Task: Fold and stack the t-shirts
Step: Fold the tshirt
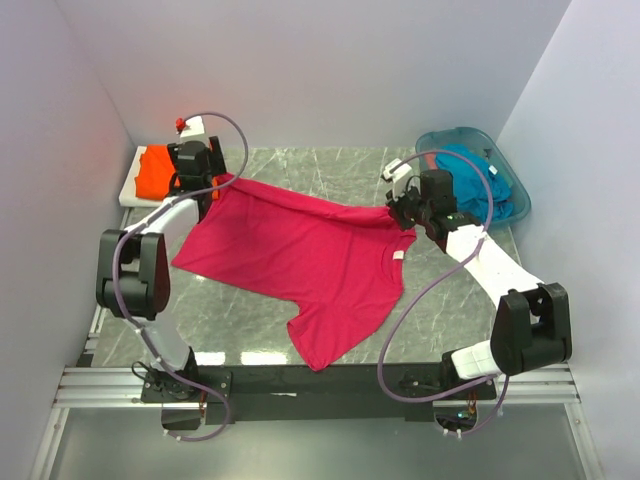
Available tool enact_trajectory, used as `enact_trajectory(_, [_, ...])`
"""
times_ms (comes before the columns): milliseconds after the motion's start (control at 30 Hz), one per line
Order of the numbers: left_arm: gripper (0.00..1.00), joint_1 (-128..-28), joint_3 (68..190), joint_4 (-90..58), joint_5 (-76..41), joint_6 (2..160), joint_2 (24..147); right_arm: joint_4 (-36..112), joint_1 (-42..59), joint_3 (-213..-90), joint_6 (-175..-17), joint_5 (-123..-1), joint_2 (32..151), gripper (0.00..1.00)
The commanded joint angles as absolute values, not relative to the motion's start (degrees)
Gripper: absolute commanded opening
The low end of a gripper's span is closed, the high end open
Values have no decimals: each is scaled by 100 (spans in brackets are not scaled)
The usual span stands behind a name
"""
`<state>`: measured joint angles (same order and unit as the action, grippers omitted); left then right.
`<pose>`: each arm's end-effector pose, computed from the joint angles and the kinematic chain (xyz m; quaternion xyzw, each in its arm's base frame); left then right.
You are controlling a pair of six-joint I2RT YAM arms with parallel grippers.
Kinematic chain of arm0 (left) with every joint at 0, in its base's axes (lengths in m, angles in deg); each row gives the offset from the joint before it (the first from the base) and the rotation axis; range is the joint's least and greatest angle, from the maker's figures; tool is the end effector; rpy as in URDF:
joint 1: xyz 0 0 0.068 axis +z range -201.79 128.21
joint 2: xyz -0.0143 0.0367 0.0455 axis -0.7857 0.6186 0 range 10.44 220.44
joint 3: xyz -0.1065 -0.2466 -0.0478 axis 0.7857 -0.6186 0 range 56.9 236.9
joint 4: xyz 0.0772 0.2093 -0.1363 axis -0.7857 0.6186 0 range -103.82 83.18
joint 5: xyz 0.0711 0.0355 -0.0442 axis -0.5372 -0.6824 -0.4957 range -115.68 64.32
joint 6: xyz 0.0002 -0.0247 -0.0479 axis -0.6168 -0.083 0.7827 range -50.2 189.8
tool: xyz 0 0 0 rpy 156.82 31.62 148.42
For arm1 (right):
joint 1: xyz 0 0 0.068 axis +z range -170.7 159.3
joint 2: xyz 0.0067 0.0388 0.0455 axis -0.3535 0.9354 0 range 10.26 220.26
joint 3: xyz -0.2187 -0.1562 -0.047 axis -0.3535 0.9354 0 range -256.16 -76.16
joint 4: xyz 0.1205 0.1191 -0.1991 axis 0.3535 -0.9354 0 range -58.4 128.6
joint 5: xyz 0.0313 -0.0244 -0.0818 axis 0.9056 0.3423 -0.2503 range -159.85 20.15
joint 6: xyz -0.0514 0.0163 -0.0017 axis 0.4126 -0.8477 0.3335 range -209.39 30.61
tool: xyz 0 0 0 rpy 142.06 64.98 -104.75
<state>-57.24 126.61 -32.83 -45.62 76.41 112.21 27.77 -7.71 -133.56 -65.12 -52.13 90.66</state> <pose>0.4173 -0.0277 0.2684 -0.1155 0.7700 0.0704 0.6236 0.3040 0.0813 0.2732 -0.3472 0.8029 0.0895 0.4762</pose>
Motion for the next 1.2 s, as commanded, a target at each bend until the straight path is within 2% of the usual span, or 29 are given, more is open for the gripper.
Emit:
enact_trajectory(0, [75, -5715, 12467, -3413, -4597, 7814, 10721, 2831, -691, -13206, -6381, -5104, 8919, 0])
enact_trajectory(333, [77, -5706, 11887, -3088, -4572, 8385, 9606, 2779, -453, -12828, -6162, -5218, 8611, 0])
enact_trajectory(733, [77, -5706, 11755, -2490, -4168, 8720, 8691, 2779, 56, -12494, -6012, -5684, 8505, 0])
enact_trajectory(1167, [77, -5706, 11385, -2288, -3860, 8887, 8075, 2779, 557, -12335, -5977, -6106, 8584, 0])
